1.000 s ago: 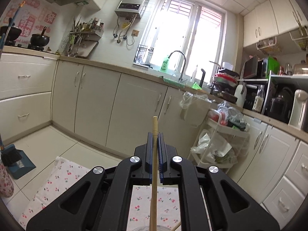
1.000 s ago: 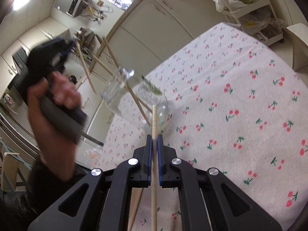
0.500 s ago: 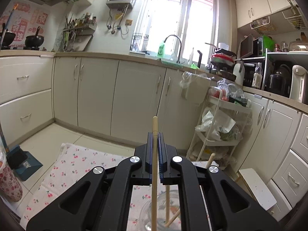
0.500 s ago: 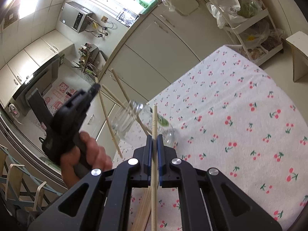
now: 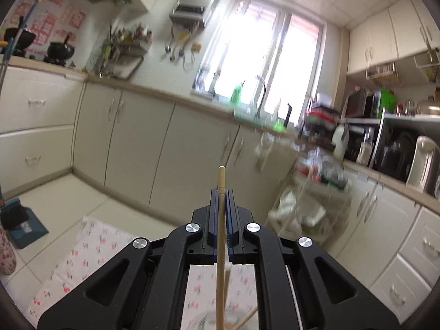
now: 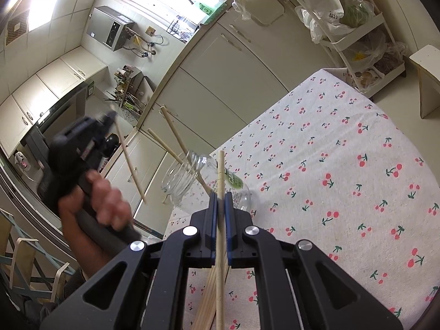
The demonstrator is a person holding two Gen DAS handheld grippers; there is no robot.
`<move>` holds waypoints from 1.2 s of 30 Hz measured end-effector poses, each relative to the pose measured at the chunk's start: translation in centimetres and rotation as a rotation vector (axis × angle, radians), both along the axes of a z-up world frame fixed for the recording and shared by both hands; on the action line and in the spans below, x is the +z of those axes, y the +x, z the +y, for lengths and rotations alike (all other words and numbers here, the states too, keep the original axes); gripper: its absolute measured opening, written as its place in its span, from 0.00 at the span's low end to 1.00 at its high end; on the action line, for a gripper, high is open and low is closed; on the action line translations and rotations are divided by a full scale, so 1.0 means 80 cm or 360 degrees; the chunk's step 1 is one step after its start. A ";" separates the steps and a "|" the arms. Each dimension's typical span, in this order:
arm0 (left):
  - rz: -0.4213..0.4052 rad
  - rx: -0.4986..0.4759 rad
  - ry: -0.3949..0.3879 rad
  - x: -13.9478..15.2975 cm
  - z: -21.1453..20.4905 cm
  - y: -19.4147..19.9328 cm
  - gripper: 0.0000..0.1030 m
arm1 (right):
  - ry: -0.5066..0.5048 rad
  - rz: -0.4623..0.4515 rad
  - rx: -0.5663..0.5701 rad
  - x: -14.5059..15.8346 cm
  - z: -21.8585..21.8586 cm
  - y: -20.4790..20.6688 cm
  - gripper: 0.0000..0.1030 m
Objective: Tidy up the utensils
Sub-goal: 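Lift both held sticks upright and carry them over the glass jar, then open the left gripper to drop its stick into the jar while the right gripper holds its stick above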
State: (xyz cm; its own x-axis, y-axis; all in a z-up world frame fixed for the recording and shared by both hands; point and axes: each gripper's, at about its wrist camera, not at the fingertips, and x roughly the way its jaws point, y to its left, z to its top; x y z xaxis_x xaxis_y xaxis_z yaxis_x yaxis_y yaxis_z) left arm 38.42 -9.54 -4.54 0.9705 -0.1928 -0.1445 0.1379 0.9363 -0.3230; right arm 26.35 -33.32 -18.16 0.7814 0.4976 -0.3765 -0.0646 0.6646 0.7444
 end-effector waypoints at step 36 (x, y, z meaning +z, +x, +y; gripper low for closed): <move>0.0149 -0.0117 0.0317 -0.060 -0.007 -0.040 0.16 | -0.0019 -0.0326 -0.0137 0.090 0.008 0.021 0.06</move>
State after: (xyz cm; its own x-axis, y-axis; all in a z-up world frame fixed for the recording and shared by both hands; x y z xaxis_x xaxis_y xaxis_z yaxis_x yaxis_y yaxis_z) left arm 35.22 -10.10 -9.31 0.9355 -0.2212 -0.2755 0.1862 0.9714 -0.1475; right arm 28.06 -32.67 -10.95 0.8816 0.4224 -0.2108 -0.1566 0.6829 0.7135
